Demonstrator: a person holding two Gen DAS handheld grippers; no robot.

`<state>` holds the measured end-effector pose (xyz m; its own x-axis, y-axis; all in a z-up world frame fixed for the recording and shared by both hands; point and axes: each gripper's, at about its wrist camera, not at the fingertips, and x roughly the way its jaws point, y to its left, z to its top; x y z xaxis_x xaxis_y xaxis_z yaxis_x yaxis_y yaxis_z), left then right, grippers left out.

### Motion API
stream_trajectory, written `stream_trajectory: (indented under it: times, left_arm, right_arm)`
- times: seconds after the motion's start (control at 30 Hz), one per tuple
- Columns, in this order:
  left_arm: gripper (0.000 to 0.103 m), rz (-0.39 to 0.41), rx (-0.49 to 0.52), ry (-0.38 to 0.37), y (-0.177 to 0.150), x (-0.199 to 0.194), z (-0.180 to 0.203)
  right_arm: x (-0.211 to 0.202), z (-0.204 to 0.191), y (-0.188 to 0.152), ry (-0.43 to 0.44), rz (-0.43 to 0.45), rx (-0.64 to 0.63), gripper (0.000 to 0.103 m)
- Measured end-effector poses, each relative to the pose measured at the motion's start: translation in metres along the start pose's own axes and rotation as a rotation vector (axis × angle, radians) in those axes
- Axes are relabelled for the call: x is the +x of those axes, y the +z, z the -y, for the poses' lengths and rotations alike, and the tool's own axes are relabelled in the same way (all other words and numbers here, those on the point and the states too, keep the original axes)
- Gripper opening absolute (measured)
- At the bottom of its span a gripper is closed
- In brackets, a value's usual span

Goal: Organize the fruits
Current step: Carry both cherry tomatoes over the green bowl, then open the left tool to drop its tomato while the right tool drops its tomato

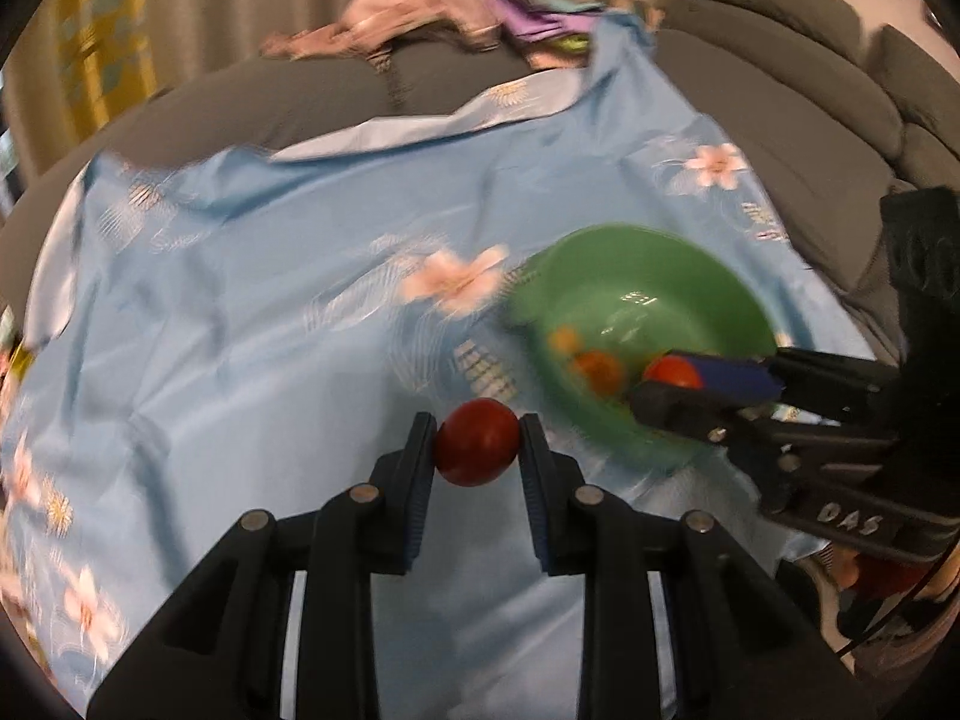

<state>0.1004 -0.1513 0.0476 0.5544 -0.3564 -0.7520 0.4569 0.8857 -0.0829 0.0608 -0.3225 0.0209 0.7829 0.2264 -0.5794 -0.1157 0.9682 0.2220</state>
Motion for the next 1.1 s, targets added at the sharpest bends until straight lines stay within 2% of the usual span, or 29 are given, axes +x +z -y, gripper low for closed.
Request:
stream_trajectory:
  times: [0.1, 0.23, 0.37, 0.43, 0.5, 0.53, 0.67, 0.7, 0.77, 0.83, 0.93, 1.03, 1.1]
  left_arm:
    - [0.027, 0.002, 0.052, -0.046, 0.022, 0.018, 0.029]
    - [0.028, -0.028, 0.101, -0.091, 0.045, 0.049, 0.061]
    - [0.028, -0.081, 0.119, -0.096, 0.059, 0.074, 0.077]
    - [0.033, -0.101, 0.124, -0.089, 0.064, 0.076, 0.081]
    - [0.050, -0.096, 0.131, -0.074, 0.069, 0.068, 0.083]
    - [0.053, -0.091, 0.135, -0.059, 0.071, 0.064, 0.084]
    - [0.080, -0.089, 0.126, -0.006, 0.085, 0.043, 0.080]
    - [0.083, -0.085, 0.119, 0.009, 0.090, 0.034, 0.078]
    - [0.085, -0.074, 0.120, 0.037, 0.098, 0.018, 0.077]
    - [0.086, -0.060, 0.117, 0.058, 0.107, -0.002, 0.077]
    - [0.101, -0.025, 0.097, 0.133, 0.119, -0.029, 0.077]
    - [0.102, -0.009, 0.076, 0.081, 0.129, -0.050, 0.076]
    - [0.102, -0.018, 0.071, 0.072, 0.135, -0.058, 0.077]
  right_arm:
    - [-0.011, 0.028, 0.002, -0.098, 0.020, 0.022, 0.030]
    - [-0.013, 0.062, 0.006, -0.178, 0.004, 0.056, 0.030]
    - [-0.007, 0.087, 0.009, -0.247, -0.044, 0.070, 0.030]
    - [-0.007, 0.095, 0.013, -0.276, -0.071, 0.078, 0.030]
    - [-0.012, 0.096, 0.017, -0.292, -0.086, 0.070, 0.030]
    - [-0.016, 0.093, 0.020, -0.302, -0.093, 0.054, 0.031]
    - [-0.035, 0.084, 0.035, -0.312, -0.103, 0.029, 0.031]
    - [-0.040, 0.082, 0.040, -0.309, -0.111, 0.029, 0.031]
    - [-0.050, 0.075, 0.053, -0.303, -0.147, 0.011, 0.040]
    - [-0.063, 0.067, 0.065, -0.297, -0.176, -0.013, 0.043]
    - [-0.084, 0.054, 0.081, -0.284, -0.177, -0.039, 0.043]
    - [-0.098, 0.047, 0.093, -0.254, -0.183, -0.051, 0.043]
    - [-0.105, 0.045, 0.096, -0.239, -0.190, -0.054, 0.043]
